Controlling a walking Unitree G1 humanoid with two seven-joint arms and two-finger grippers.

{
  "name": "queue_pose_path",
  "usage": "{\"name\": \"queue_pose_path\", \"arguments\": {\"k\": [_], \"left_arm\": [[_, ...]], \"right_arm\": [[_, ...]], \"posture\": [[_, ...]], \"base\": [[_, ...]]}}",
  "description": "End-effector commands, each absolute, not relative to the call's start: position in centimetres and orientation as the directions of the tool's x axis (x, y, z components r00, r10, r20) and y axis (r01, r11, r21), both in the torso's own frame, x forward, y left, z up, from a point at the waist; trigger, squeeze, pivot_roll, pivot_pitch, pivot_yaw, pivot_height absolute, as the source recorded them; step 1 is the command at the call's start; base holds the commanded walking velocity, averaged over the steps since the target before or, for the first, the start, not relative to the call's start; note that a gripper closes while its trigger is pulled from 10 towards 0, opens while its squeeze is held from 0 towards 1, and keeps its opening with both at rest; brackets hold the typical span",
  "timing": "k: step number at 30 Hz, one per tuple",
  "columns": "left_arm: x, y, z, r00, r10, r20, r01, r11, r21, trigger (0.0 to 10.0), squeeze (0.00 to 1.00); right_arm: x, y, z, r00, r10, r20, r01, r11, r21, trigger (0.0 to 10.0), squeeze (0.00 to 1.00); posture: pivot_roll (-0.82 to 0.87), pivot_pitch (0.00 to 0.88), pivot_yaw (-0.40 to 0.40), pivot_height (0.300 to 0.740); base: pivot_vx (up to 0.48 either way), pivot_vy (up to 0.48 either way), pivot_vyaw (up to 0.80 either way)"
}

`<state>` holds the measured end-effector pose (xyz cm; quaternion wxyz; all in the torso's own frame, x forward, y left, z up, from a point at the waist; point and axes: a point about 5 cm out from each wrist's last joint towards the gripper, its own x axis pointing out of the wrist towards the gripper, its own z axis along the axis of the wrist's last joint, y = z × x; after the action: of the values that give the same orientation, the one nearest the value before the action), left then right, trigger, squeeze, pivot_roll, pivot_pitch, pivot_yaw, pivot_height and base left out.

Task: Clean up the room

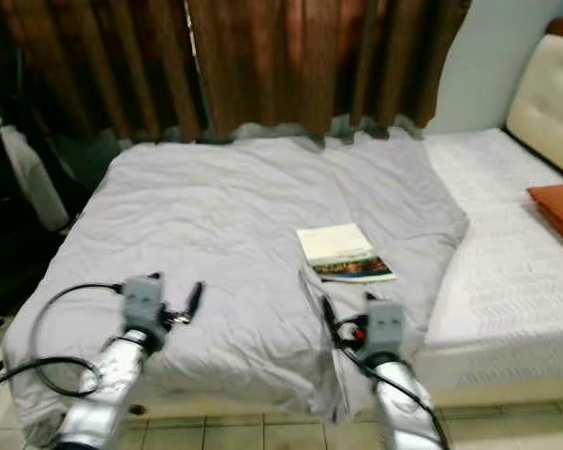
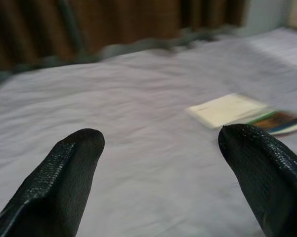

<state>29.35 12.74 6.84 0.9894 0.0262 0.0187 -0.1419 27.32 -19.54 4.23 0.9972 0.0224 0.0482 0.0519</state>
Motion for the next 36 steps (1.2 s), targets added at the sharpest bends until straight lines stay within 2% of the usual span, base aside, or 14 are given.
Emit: {"name": "queue_pose_path", "arguments": {"k": [1, 12, 19, 36], "left_arm": [[29.29, 13.99, 6.67, 0.965, -0.256, -0.059, 0.26, 0.963, 0.07, 10.0, 0.0], [29.54, 13.94, 6.52, 0.96, -0.269, -0.071, 0.275, 0.958, 0.086, 10.0, 0.0], [29.53, 13.67, 6.09, 0.956, -0.276, -0.097, 0.285, 0.952, 0.107, 10.0, 0.0], [29.75, 13.41, 6.16, 0.954, -0.285, -0.09, 0.295, 0.947, 0.124, 10.0, 0.0]], "right_arm": [[27.82, -18.48, 4.53, 0.987, 0.136, -0.084, -0.131, 0.989, 0.062, 10.0, 0.0], [27.85, -18.46, 4.39, 0.986, 0.138, -0.09, -0.133, 0.989, 0.064, 10.0, 0.0], [27.79, -18.5, 4.31, 0.986, 0.138, -0.093, -0.133, 0.989, 0.064, 10.0, 0.0], [27.71, -18.74, 4.4, 0.988, 0.125, -0.088, -0.12, 0.991, 0.059, 10.0, 0.0]], "posture": [[-0.08, 0.0, 0.029, 0.74], [-0.08, 0.0, 0.032, 0.74], [-0.09, 0.0, 0.032, 0.74], [-0.11, 0.0, 0.044, 0.74]], "base": [[0.442, 0.0, 0.0], [0.442, 0.0, 0.0], [0.0, 0.0, 0.0], [0.36, -0.312, 0.0]]}}
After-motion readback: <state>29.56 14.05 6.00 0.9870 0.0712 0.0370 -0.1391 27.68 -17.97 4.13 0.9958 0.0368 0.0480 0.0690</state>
